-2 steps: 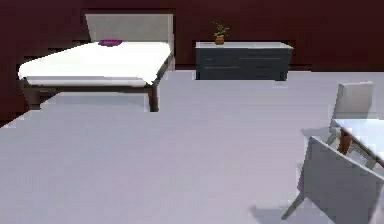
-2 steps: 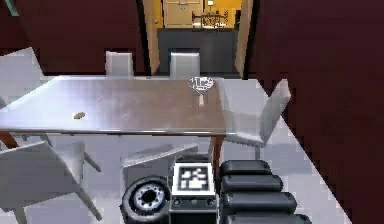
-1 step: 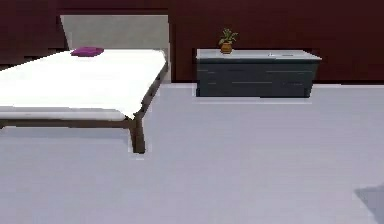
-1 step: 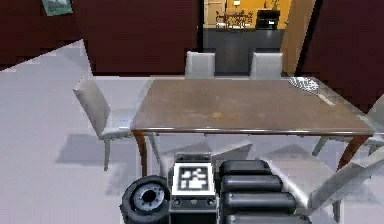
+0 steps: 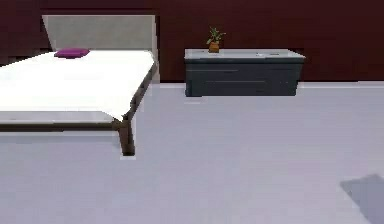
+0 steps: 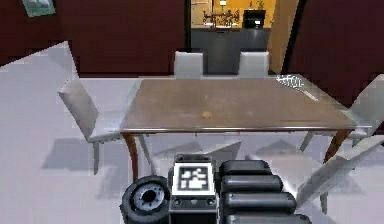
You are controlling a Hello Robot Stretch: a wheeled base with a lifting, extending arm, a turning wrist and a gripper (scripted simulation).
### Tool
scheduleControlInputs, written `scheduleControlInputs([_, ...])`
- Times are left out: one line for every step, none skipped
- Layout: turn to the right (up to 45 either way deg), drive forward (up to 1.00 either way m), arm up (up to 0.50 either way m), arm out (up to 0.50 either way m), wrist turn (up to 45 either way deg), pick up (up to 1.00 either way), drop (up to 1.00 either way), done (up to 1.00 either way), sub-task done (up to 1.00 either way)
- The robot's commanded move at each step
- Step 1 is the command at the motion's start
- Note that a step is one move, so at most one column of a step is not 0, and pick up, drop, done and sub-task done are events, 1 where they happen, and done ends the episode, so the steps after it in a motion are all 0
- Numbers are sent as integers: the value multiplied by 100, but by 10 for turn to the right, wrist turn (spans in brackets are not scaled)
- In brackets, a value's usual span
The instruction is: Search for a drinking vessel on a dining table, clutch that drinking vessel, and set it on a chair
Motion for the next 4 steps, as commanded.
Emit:
scheduleControlInputs([0,20,0,0,0,0,0,0,0])
scheduleControlInputs([390,0,0,0,0,0,0,0,0])
scheduleControlInputs([0,60,0,0,0,0,0,0,0])
scheduleControlInputs([-360,0,0,0,0,0,0,0,0])
